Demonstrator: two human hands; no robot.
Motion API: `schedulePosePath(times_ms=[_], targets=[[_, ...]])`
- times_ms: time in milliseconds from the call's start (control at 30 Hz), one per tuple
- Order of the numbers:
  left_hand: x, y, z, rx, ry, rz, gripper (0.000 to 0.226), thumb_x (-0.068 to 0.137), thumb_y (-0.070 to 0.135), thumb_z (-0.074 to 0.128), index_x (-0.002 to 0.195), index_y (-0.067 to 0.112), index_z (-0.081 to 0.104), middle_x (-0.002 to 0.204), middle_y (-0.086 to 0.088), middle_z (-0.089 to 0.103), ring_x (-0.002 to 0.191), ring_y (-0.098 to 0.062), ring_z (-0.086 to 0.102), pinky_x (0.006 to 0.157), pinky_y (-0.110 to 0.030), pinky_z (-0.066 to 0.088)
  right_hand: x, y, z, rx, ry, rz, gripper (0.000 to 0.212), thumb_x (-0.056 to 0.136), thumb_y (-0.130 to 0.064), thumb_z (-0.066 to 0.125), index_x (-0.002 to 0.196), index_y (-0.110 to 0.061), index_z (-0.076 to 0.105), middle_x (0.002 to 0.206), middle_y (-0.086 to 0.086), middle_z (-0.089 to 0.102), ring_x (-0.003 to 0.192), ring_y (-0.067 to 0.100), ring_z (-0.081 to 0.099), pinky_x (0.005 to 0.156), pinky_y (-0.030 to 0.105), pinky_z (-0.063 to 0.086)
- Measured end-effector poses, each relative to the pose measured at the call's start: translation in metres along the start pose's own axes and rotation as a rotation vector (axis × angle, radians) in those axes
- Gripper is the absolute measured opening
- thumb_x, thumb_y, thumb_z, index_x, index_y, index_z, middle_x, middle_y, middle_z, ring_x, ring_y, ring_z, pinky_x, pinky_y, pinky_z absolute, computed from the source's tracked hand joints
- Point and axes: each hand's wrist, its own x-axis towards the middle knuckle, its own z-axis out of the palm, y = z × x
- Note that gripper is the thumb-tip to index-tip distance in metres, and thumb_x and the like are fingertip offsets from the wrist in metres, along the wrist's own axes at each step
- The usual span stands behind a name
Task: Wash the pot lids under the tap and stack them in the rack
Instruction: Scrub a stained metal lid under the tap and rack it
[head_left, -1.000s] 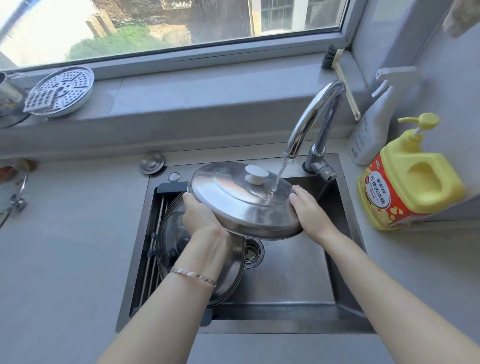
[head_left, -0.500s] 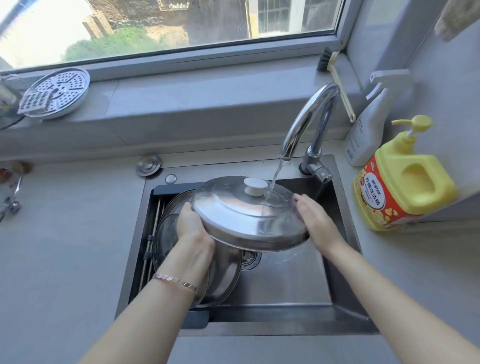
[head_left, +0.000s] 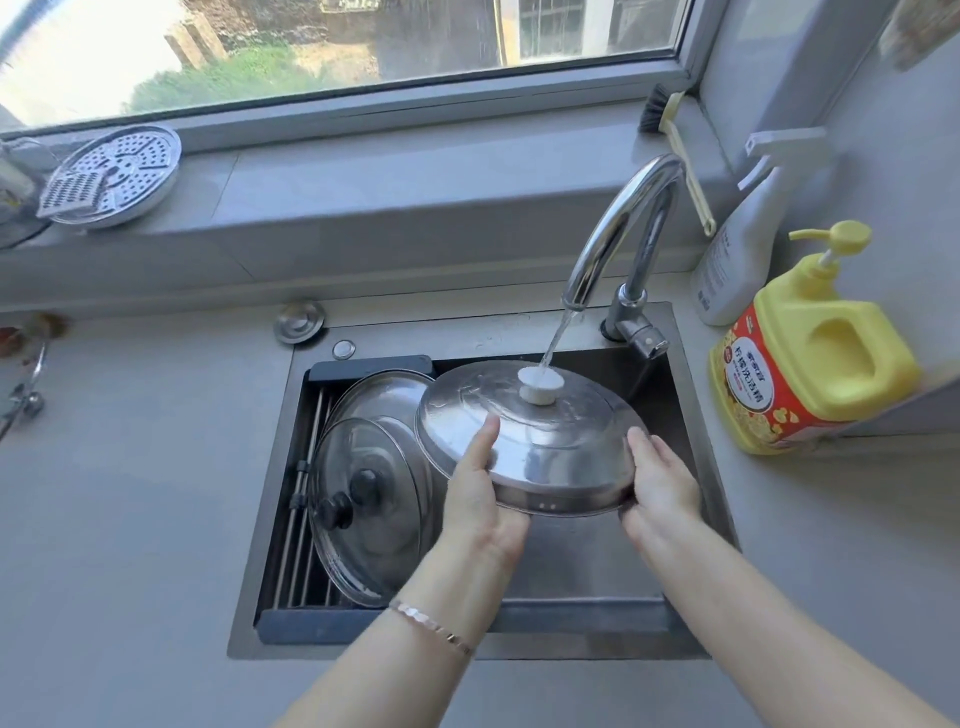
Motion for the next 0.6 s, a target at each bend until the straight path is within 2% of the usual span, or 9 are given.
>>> schedulePosePath(times_ms=[67, 133, 233, 300, 367, 433, 500, 567, 600], targets=[[0.004, -0.003, 0.001, -0.014, 0.013, 0.012, 0.012, 0.09, 0.01, 0.056, 0.085, 0.001, 0.06, 0.061, -0.01, 0.071, 0.052, -0.02, 0.069, 0.069, -0.038, 0.052, -0.008, -0.003, -0.004, -0.193, -0.007, -0.133, 0.049, 0.089, -0.019, 0.06, 0.135, -0.011, 0.043, 0.136, 0.008, 0.05, 0.117, 0.02, 0.053, 0.102, 0.037, 0.041], [0.01, 0.002, -0.006, 0.016, 0.011, 0.03, 0.012, 0.089, 0.006, 0.054, 0.086, -0.001, 0.063, 0.067, -0.012, 0.072, 0.057, -0.021, 0.07, 0.066, -0.036, 0.056, -0.018, -0.009, -0.01, -0.628, -0.049, -0.354, 0.046, 0.094, -0.025, 0.05, 0.137, -0.012, 0.038, 0.142, 0.01, 0.038, 0.127, 0.022, 0.04, 0.104, 0.033, 0.034], [0.011, 0.006, -0.013, 0.099, -0.023, 0.048, 0.028, 0.083, 0.006, 0.058, 0.105, -0.009, 0.064, 0.101, -0.025, 0.069, 0.091, -0.032, 0.069, 0.078, -0.041, 0.057, -0.035, -0.003, -0.009, -1.152, -0.262, -0.693, 0.051, 0.097, -0.035, 0.036, 0.145, -0.017, 0.027, 0.157, 0.008, 0.003, 0.144, 0.02, 0.003, 0.115, 0.032, 0.007], [0.009, 0.007, -0.016, 0.122, -0.053, 0.051, 0.042, 0.075, 0.009, 0.061, 0.113, -0.009, 0.061, 0.116, -0.027, 0.062, 0.105, -0.036, 0.062, 0.088, -0.044, 0.052, -0.047, 0.009, 0.0, -1.371, -0.462, -0.883, 0.065, 0.091, -0.051, 0.018, 0.148, -0.018, 0.018, 0.157, 0.0, 0.0, 0.144, 0.013, -0.007, 0.115, 0.03, -0.005], [0.006, 0.01, -0.019, 0.122, -0.072, 0.051, 0.035, 0.072, 0.01, 0.061, 0.103, -0.005, 0.068, 0.113, -0.023, 0.065, 0.1, -0.033, 0.065, 0.088, -0.042, 0.052, -0.046, 0.011, 0.01, -1.454, -0.549, -0.984, 0.079, 0.079, -0.057, 0.004, 0.148, -0.021, 0.014, 0.156, -0.007, 0.003, 0.143, 0.008, -0.006, 0.114, 0.028, -0.008], [0.005, 0.017, -0.023, 0.089, -0.076, 0.081, 0.024, 0.081, 0.005, 0.052, 0.078, -0.003, 0.075, 0.092, -0.02, 0.072, 0.082, -0.028, 0.07, 0.086, -0.04, 0.054, -0.026, 0.003, 0.018, -1.501, -0.514, -0.979, 0.075, 0.082, -0.057, 0.008, 0.148, -0.023, 0.013, 0.154, -0.012, 0.003, 0.143, 0.007, -0.004, 0.115, 0.029, -0.005], [0.003, 0.023, -0.026, 0.055, -0.095, 0.119, 0.041, 0.089, 0.0, 0.044, 0.06, 0.0, 0.073, 0.07, -0.015, 0.072, 0.062, -0.023, 0.071, 0.067, -0.034, 0.058, -0.001, -0.012, 0.026, -1.468, -0.409, -0.799, 0.061, 0.095, -0.046, 0.018, 0.149, -0.017, 0.012, 0.157, -0.004, 0.003, 0.144, 0.011, 0.0, 0.117, 0.034, 0.001], [-0.001, 0.028, -0.028, 0.074, -0.095, 0.153, 0.042, 0.09, -0.002, 0.042, 0.06, 0.0, 0.071, 0.061, -0.012, 0.071, 0.054, -0.02, 0.069, 0.051, -0.029, 0.058, 0.009, -0.019, 0.033, -1.409, -0.353, -0.682, 0.055, 0.099, -0.037, 0.021, 0.149, -0.015, 0.012, 0.158, 0.002, 0.004, 0.145, 0.015, 0.0, 0.118, 0.037, 0.002], [-0.002, 0.03, -0.027, 0.079, -0.101, 0.163, 0.041, 0.09, -0.001, 0.042, 0.06, 0.001, 0.07, 0.06, -0.011, 0.07, 0.052, -0.019, 0.069, 0.048, -0.027, 0.056, 0.002, -0.015, 0.036, -1.448, -0.374, -0.722, 0.055, 0.099, -0.038, 0.019, 0.149, -0.016, 0.011, 0.158, 0.002, 0.003, 0.145, 0.014, -0.002, 0.117, 0.036, -0.001]])
